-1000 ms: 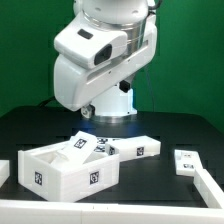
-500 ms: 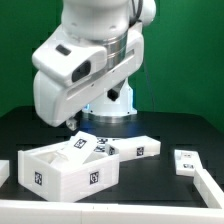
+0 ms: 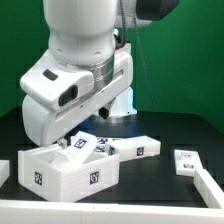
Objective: Assemble cabinet
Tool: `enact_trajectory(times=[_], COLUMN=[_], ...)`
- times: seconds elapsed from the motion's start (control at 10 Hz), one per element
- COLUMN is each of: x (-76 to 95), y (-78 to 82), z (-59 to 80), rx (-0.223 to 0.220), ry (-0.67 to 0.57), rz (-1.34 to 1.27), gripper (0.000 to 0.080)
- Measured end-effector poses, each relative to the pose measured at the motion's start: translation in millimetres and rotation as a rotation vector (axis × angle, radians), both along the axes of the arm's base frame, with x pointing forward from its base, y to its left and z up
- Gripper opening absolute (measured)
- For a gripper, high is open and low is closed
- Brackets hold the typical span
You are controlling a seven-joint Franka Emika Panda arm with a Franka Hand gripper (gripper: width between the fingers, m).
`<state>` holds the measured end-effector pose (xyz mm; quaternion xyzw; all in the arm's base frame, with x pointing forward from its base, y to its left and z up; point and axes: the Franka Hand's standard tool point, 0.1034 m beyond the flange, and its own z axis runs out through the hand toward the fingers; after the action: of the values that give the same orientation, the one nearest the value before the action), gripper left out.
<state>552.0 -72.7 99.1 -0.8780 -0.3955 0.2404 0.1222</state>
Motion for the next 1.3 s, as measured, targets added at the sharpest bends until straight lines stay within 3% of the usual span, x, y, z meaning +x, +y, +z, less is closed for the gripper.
enact_trajectory(times=[0.4, 0.7, 1.3], x=[-7.7, -12.9, -25.3], y=[-10.6, -2.5, -2.1], z=[-22.2, -27.2, -39.7], rx=[0.006, 0.004, 0.012], ry=[0.017, 0.033, 0.102], rz=[-0.004, 0.005, 0.005], gripper=[0.0796, 0.0796, 0.0796])
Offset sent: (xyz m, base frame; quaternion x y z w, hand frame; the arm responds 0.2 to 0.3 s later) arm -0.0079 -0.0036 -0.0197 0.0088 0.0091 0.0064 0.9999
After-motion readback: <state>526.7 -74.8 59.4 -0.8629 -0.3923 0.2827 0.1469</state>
